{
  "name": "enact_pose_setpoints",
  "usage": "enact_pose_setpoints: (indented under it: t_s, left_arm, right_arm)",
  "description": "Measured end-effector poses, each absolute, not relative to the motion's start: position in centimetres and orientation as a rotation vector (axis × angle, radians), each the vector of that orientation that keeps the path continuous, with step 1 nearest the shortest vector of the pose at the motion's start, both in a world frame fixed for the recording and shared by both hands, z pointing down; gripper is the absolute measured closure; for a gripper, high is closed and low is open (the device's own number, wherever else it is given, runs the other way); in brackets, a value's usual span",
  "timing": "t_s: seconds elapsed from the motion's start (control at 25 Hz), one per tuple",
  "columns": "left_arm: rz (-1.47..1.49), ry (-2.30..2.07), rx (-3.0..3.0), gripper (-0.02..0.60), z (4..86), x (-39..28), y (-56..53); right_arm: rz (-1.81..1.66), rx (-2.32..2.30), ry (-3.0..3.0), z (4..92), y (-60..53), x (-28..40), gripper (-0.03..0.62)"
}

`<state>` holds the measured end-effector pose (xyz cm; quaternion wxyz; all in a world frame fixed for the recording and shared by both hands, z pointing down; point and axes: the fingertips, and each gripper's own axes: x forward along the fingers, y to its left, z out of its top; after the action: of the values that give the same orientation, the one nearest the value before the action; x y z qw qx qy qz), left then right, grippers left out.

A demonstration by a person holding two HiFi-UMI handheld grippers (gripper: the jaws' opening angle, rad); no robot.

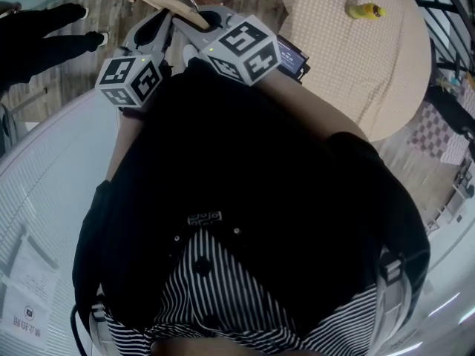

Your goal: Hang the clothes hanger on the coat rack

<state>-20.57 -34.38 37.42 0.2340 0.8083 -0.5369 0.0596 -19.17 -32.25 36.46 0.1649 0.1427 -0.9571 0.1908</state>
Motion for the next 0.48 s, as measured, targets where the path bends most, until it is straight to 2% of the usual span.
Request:
enact_pose_setpoints:
  t_s: [0.16, 0.48]
  left_arm:
    - [0.291, -1.482, 2.278, 0.578, 37.6, -21.7, -35.2]
    - [0.264, -1.413, 2.298, 0.578, 38.0, -23.6, -37.1]
  right_arm:
    - [0.563, 0.406, -2.711, 36.9, -33.0, -20.4, 0.592]
    - [0.562, 0.438, -2.677, 37.2, -34.9, -22.5, 0.592]
